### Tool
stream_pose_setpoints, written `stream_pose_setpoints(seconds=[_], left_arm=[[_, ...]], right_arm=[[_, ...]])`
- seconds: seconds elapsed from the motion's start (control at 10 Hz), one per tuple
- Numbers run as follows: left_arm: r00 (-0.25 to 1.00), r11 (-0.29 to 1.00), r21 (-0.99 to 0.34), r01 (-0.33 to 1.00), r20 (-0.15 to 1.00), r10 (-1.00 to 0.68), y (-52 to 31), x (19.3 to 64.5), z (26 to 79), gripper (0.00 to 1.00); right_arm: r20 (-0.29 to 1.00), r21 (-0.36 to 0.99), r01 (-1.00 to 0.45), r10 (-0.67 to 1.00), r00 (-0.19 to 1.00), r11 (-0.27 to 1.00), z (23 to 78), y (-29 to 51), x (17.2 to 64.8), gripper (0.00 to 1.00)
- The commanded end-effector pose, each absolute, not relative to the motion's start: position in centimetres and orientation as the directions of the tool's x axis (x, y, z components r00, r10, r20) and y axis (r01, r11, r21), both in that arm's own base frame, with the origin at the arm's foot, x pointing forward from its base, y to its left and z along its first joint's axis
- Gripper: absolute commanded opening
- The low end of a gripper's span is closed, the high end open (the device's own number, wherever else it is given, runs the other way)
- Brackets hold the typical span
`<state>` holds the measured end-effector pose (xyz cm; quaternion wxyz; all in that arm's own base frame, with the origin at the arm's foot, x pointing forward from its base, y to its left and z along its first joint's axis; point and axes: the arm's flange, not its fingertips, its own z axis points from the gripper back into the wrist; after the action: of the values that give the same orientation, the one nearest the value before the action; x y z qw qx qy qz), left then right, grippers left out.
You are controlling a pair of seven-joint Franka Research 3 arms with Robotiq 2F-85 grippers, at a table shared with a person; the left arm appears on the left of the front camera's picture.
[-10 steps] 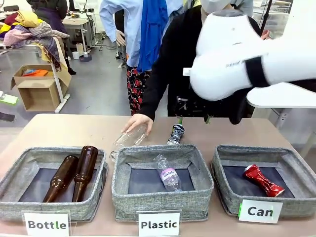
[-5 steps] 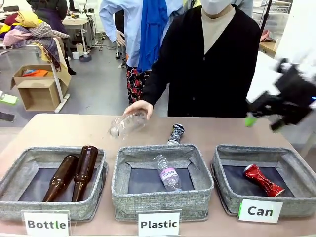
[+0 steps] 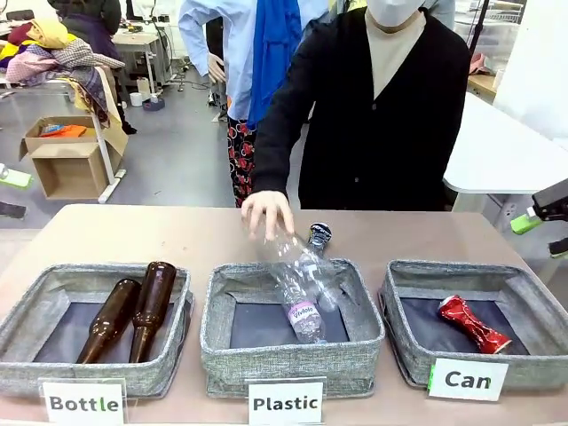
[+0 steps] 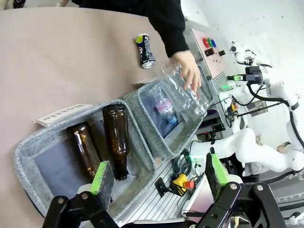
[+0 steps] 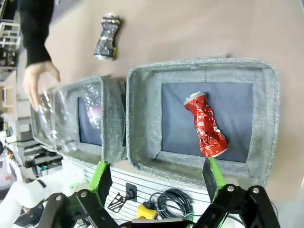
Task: Sort the can waste into the basket.
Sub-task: Pick up the can waste from the table and place it in the right Fabric basket.
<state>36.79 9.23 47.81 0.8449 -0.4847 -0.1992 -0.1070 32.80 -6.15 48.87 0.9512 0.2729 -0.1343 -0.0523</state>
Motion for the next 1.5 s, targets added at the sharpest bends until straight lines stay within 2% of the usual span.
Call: stream_pose_setpoints(seconds=[0.0, 0.1, 0.5, 0.9, 1.1, 1.4], left_arm=[[0.891, 0.506, -0.769, 0.392, 0.454, 0.0, 9.3, 36.6, 47.7, 1.0], [0.891, 0.506, -0.769, 0.392, 0.454, 0.0, 9.3, 36.6, 47.7, 1.0], [0.891, 0.506, -0.769, 0.392, 0.454, 0.0, 9.3, 36.6, 47.7, 1.0], [0.891, 0.506, -0.769, 0.392, 0.454, 0.0, 9.3, 36.6, 47.7, 1.0], [0.891, 0.506, -0.769, 0.392, 0.454, 0.0, 9.3, 36.6, 47.7, 1.0], [0.891, 0.506, -0.769, 0.392, 0.454, 0.0, 9.3, 36.6, 47.7, 1.0]], right_arm=[[0.256, 0.528, 0.003, -0.163, 0.953, 0.849, 47.3, -3.5, 32.7, 1.0], [0.247, 0.489, 0.026, -0.166, 0.955, 0.872, 47.8, -1.8, 33.7, 1.0], [0.229, 0.391, -0.065, -0.028, 0.973, 0.918, 48.8, 7.0, 38.7, 1.0], [0.229, 0.366, -0.056, -0.031, 0.973, 0.929, 48.9, 7.5, 39.0, 1.0], [0.231, 0.279, -0.077, 0.011, 0.973, 0.957, 49.0, 12.6, 40.4, 1.0], [0.186, 0.112, 0.073, -0.093, 0.978, 0.991, 47.7, 22.0, 45.2, 1.0]])
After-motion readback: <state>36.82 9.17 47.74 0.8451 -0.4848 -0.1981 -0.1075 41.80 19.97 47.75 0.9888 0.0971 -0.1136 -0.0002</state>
